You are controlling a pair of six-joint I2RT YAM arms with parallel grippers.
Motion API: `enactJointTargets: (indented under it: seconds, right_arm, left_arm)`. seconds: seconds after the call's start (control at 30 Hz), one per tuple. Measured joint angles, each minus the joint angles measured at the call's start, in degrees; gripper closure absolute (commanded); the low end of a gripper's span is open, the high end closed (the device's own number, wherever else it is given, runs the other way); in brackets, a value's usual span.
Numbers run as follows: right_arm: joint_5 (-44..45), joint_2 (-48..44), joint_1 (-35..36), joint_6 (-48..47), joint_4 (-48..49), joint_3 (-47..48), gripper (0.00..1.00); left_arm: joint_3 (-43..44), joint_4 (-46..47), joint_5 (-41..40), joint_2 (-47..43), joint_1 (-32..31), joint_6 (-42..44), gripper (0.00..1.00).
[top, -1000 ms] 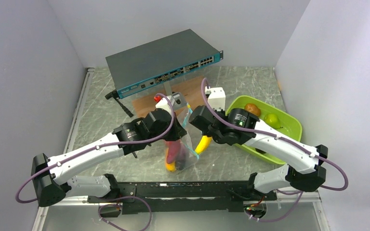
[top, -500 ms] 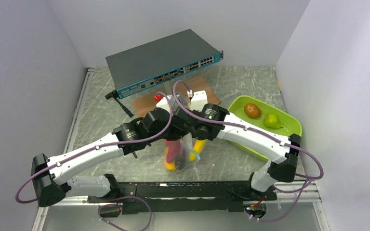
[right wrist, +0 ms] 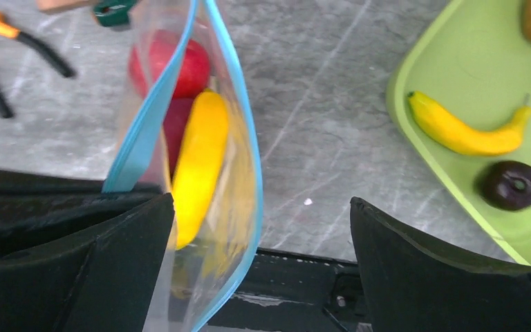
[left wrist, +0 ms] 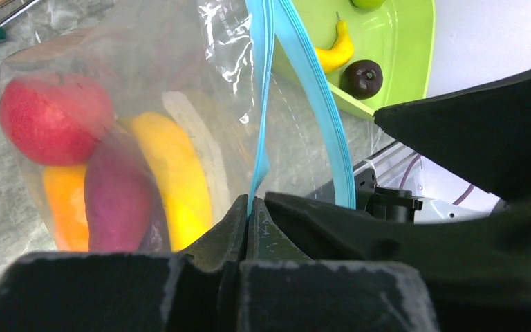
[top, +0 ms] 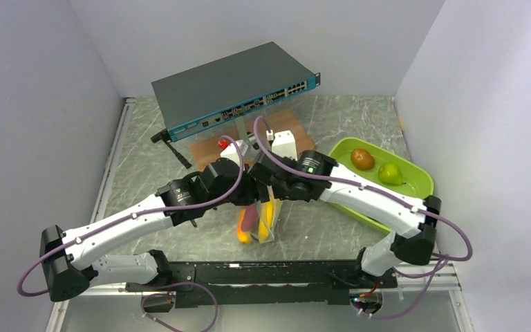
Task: Place the food in the zip-top bag and seal the zipper
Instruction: Place the fake fruit in the zipper food storage bag, then adjust the fake fruit in the bin.
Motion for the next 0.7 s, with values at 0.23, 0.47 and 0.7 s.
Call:
enactJointTargets:
  seconds: [0.23,0.47,0.7]
  right_arm:
    - [-4.3,-11.7,0.4,-5.0,12.7,-5.4,0.13]
    - [1.0,-23.6,0.1,-7.3,18.2,-11.5,0.10]
    - [6.0,-18.3,-11.0,-8.2,16.3,-6.5,0.12]
  left_arm:
    - [-1.0,-0.4,-0.8,-2.7,-0.2,0.0,1.00]
    - [-0.8,-6.8,-4.5,-8.1,-0.2,1.6,1.00]
    - [-0.9,-16.3,-11.0,-17.7,0.1,2.1,1.00]
